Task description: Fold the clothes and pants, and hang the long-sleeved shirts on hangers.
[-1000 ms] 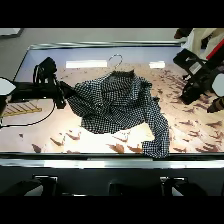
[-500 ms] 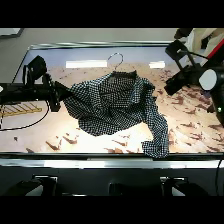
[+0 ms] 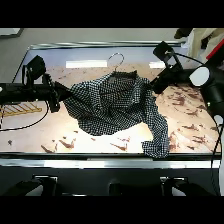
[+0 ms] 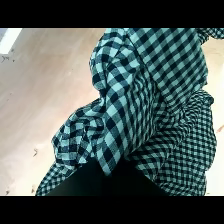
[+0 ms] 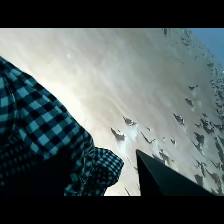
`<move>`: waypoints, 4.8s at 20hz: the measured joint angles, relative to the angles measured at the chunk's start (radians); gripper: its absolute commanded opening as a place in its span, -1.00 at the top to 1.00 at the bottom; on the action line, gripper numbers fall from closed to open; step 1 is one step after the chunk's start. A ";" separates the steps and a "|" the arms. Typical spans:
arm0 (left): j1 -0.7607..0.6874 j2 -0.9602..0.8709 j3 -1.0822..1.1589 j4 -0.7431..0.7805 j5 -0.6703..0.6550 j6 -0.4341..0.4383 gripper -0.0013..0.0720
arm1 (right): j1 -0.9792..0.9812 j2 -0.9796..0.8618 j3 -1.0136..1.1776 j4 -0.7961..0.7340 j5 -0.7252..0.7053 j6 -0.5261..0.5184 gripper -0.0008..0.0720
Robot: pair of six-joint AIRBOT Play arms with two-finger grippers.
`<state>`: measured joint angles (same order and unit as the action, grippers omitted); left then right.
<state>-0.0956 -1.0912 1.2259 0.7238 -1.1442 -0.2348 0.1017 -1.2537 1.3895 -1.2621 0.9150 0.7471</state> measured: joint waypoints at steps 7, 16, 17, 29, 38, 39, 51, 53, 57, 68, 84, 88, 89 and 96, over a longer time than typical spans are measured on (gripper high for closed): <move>0.000 0.000 0.000 0.000 -0.001 0.000 0.92 | -0.116 0.054 0.040 0.064 0.076 0.192 0.00; 0.000 0.000 -0.014 0.000 0.000 0.000 0.92 | -0.267 -0.049 0.044 0.341 0.328 -0.100 -0.85; 0.000 0.000 -0.018 0.000 0.000 0.000 0.92 | -0.268 -0.063 0.044 0.364 0.332 -0.138 -0.85; 0.000 0.000 -0.028 -0.002 0.000 0.000 0.92 | -0.164 -0.172 0.044 0.391 0.192 -0.368 -0.85; 0.000 0.000 -0.028 -0.003 0.000 0.000 0.92 | -0.112 -0.232 0.044 0.425 0.100 -0.414 -0.84; 0.000 0.000 -0.028 -0.003 0.000 0.000 0.92 | -0.107 -0.237 0.044 0.431 0.096 -0.415 -0.81; 0.001 -0.001 -0.028 -0.001 0.003 0.000 0.91 | -0.093 -0.210 0.044 0.418 0.169 -0.424 0.92; 0.001 -0.001 -0.028 0.000 0.003 0.000 0.88 | -0.093 -0.179 0.044 0.397 0.187 -0.418 0.92; -0.001 -0.001 -0.028 -0.011 0.024 -0.005 -0.27 | -0.090 -0.099 0.044 0.345 0.260 -0.354 0.93; 0.002 0.032 -0.028 -0.003 0.311 -0.417 -0.56 | -0.093 0.188 0.044 0.047 0.343 -0.040 0.93; 0.001 0.126 -0.028 -0.001 0.366 -0.844 -0.56 | -0.093 0.857 0.045 -0.402 0.542 0.653 0.93; 0.001 0.128 -0.028 -0.001 0.366 -0.866 -0.55 | -0.093 0.964 0.045 -0.538 0.668 0.809 0.93; 0.001 0.128 -0.028 -0.001 0.366 -0.869 -0.56 | -0.093 0.979 0.046 -0.583 0.697 0.837 0.93; 0.001 0.127 -0.028 0.001 0.351 -0.876 -0.55 | -0.093 1.000 0.089 -0.994 0.795 0.986 0.93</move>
<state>-0.0944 -0.9638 1.1980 0.7246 -0.7929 -1.1110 0.0090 -0.2539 1.4780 -2.2559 1.7103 1.7329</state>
